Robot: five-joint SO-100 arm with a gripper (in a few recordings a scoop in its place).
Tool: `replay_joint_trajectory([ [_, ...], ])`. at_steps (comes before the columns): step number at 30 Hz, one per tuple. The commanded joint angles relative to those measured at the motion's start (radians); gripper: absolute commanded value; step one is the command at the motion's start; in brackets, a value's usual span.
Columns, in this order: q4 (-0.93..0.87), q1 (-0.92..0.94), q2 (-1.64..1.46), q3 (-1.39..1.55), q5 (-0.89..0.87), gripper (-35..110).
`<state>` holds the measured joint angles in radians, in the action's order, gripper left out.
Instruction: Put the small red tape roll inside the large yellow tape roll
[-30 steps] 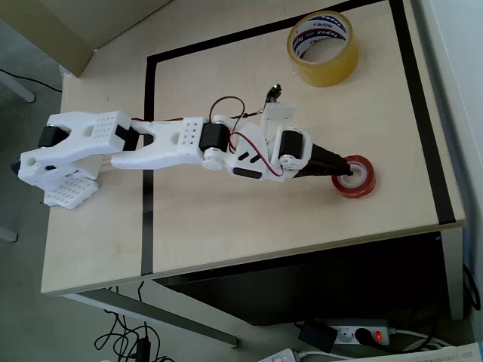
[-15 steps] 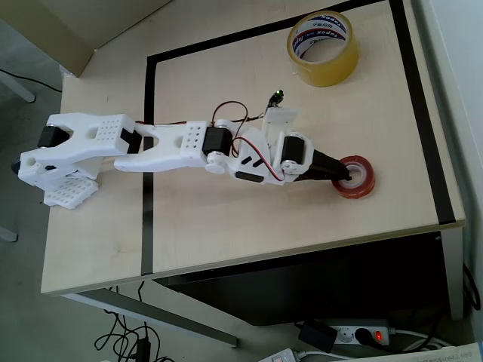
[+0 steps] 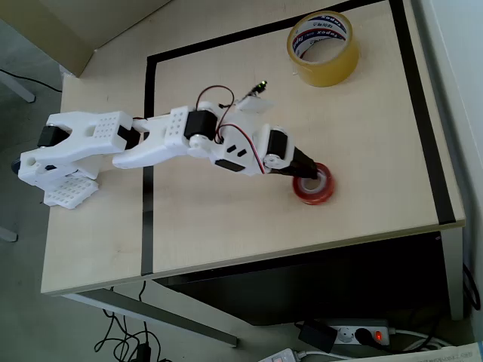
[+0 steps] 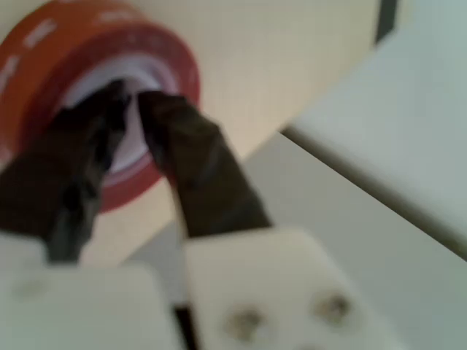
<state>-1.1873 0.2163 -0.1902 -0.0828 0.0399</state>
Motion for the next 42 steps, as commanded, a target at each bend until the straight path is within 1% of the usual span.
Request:
replay_joint_trajectory([
  [1,-0.170,-0.069,-0.092,-0.032,-0.008,0],
  [10,-0.468,-0.137,-0.167,-0.132,-0.003,0],
  [14,-0.548,-0.164,-0.198,-0.156,-0.003,0],
  [20,-0.523,-0.161,-0.245,-0.156,-0.002,0],
  [25,-0.515,-0.124,-0.405,-0.138,0.015,3],
  [29,-0.512,-0.124,-0.584,0.009,0.044,5],
  [33,-0.621,-0.152,-0.606,0.008,0.061,8],
  [35,-0.621,-0.153,-0.629,0.101,0.061,9],
  [39,-0.621,-0.149,-0.657,0.245,0.061,19],
  [42,-0.621,-0.147,-0.686,0.345,0.061,24],
])
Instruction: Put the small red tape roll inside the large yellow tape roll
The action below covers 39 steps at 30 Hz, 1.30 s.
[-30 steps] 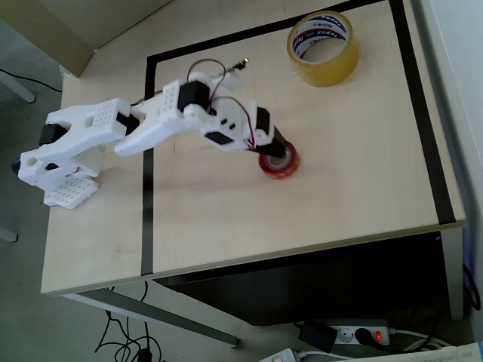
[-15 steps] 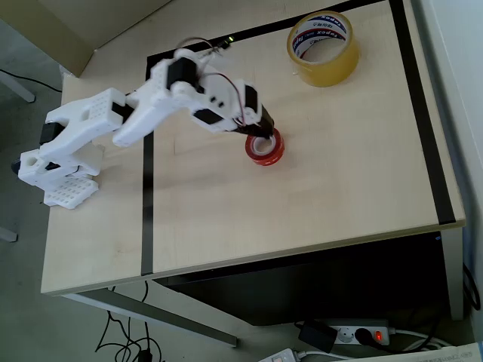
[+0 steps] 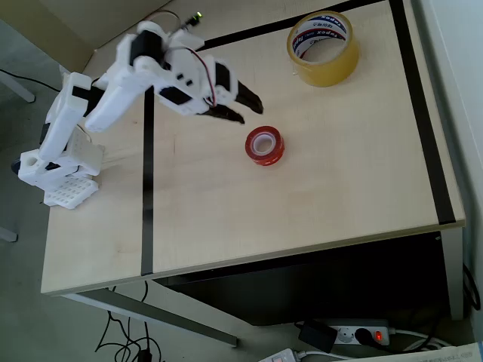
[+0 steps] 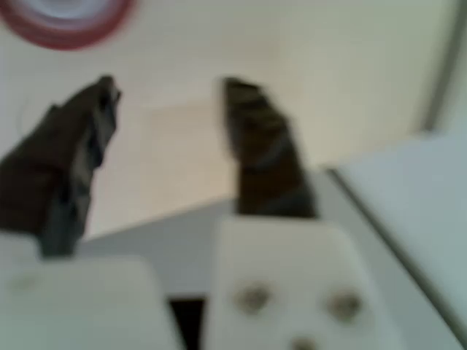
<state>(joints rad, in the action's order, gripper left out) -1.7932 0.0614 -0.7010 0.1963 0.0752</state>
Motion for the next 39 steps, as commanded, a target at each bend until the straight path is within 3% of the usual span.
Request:
replay_joint_trajectory([
  [1,-0.015,0.008,-0.181,0.092,0.026,25],
  [18,-0.015,0.015,-0.295,0.489,0.020,27],
  [29,0.015,0.058,-0.153,0.485,0.017,27],
  [39,-0.002,0.057,0.069,0.307,0.015,27],
])
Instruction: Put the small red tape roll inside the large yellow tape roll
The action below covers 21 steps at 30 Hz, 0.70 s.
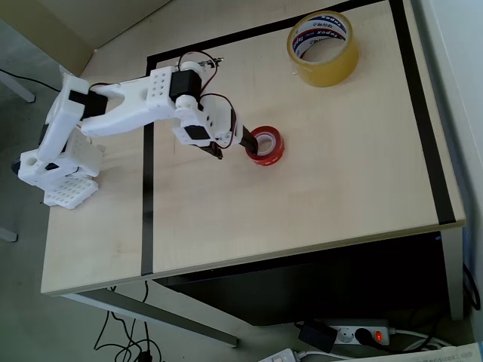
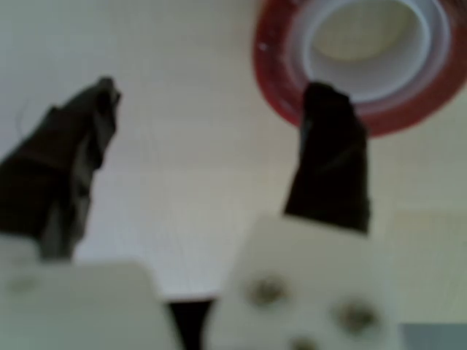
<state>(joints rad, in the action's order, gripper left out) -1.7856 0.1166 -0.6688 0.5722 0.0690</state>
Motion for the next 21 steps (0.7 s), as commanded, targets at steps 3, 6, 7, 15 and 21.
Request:
replay_joint_trajectory([
  [3,-0.021,-0.003,0.091,-0.140,0.021,27],
  [6,-0.021,-0.015,0.095,-0.155,0.021,27],
  [7,-0.021,-0.021,0.081,-0.152,0.021,27],
  [15,-0.023,-0.083,-0.184,0.034,0.020,27],
  [21,-0.023,-0.095,-0.255,0.081,0.014,27],
])
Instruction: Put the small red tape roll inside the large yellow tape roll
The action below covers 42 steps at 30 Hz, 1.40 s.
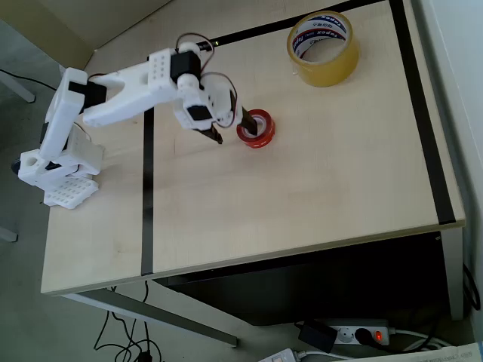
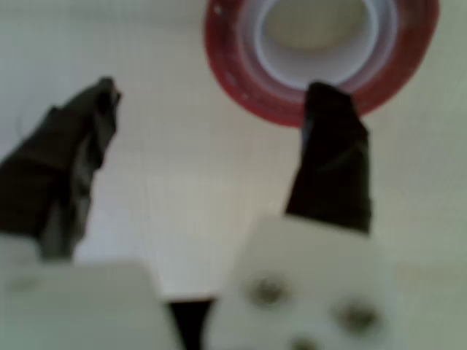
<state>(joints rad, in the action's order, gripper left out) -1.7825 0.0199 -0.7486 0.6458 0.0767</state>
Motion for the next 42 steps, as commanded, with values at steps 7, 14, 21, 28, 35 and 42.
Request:
replay_joint_trajectory([
  [7,-0.026,-0.002,-0.258,0.043,0.009,27],
  [14,-0.026,-0.029,-0.178,0.006,0.008,27],
  [21,-0.026,-0.044,-0.084,-0.051,0.005,27],
  [28,-0.026,-0.058,0.020,-0.123,0.005,27],
  [35,-0.026,-0.063,0.095,-0.173,0.003,27],
  [42,-0.026,-0.044,0.201,-0.278,-0.002,18],
])
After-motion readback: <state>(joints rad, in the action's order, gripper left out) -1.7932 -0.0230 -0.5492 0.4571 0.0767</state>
